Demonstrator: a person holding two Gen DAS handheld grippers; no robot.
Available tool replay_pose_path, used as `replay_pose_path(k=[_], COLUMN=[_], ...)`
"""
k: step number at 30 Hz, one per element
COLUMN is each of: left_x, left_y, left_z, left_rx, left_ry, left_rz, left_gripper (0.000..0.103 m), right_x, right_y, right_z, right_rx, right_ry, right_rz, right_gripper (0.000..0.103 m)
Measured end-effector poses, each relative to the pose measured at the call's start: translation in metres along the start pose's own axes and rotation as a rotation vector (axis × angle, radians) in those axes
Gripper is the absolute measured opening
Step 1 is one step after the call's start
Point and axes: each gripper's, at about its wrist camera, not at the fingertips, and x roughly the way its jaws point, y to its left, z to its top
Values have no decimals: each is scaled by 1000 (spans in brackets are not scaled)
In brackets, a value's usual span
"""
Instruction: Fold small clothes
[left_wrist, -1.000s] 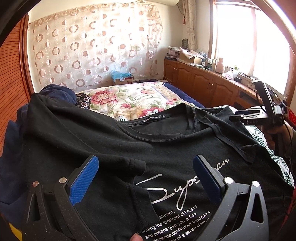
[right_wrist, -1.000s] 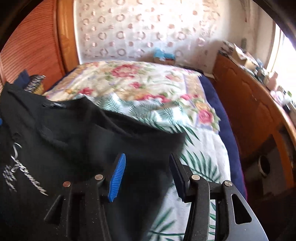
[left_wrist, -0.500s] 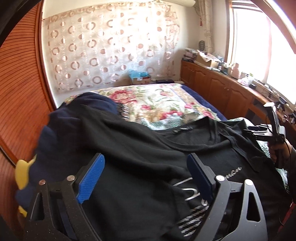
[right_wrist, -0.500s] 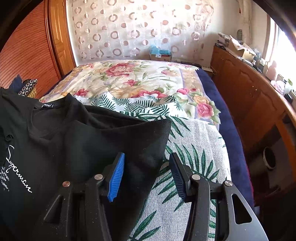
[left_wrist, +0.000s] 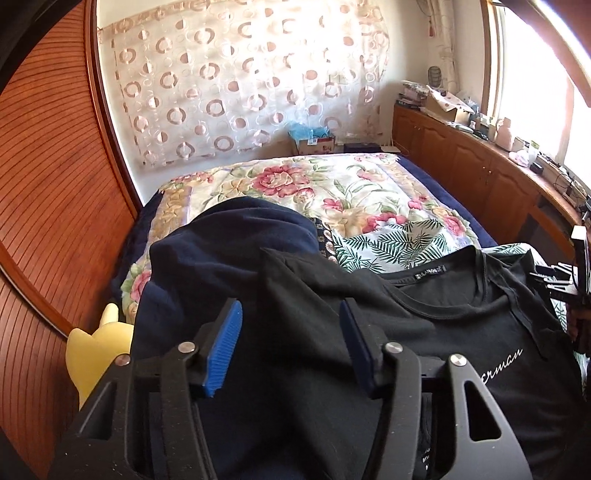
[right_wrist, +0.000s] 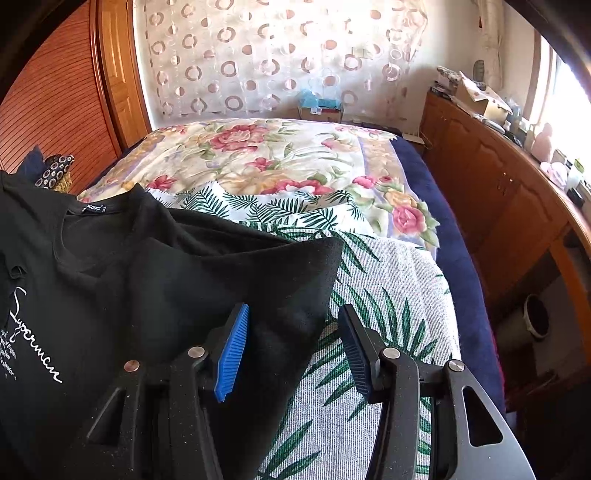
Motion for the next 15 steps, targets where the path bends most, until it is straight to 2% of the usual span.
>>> replay_pose_path(k=[4, 10, 12, 14, 15], left_x=[7, 16, 15, 17, 17], left_y=[2, 9, 10, 10, 9], left_z=[6, 13, 13, 13, 13], left_rx=[6, 9, 11, 18, 23], left_ry=[16, 36, 39, 45, 46], left_rz=[8, 12, 11, -5, -15], left_gripper=[53, 43, 29, 23, 14], right_x=[0, 0, 0, 0, 0], right_y=[0, 0, 0, 0, 0], right_z=[0, 0, 0, 0, 0], right_rx=[0, 0, 0, -1, -1], right_ry=[0, 0, 0, 0, 0], right_rz=[0, 0, 1, 0, 1], right_gripper=[51, 52, 52, 52, 52])
